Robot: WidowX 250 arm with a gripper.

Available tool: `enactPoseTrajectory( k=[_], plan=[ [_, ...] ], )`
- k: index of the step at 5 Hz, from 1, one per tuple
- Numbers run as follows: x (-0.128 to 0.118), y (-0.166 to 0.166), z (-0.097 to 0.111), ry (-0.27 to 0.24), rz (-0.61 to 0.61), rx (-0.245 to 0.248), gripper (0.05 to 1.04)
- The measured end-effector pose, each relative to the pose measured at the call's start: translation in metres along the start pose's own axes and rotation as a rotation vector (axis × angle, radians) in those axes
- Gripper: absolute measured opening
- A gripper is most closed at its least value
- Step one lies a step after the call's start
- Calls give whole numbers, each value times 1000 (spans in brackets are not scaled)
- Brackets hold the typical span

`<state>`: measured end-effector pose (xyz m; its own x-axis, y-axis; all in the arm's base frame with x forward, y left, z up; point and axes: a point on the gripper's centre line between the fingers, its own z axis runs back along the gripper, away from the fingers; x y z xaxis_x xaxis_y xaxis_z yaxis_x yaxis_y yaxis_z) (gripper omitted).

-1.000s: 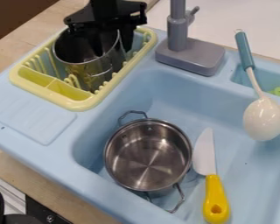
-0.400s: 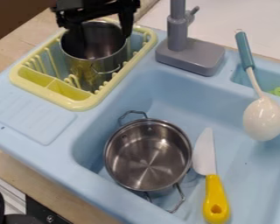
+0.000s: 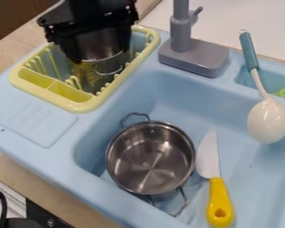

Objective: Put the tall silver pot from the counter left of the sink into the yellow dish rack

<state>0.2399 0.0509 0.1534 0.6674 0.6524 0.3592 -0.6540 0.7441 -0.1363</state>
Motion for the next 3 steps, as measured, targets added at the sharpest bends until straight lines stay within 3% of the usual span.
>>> enactPoseTrajectory(
  k=[2, 3],
  plan=[
    [-46, 3, 11, 79, -158, -44, 996],
    [-70, 5, 5, 102, -232, -34, 996]
  ],
)
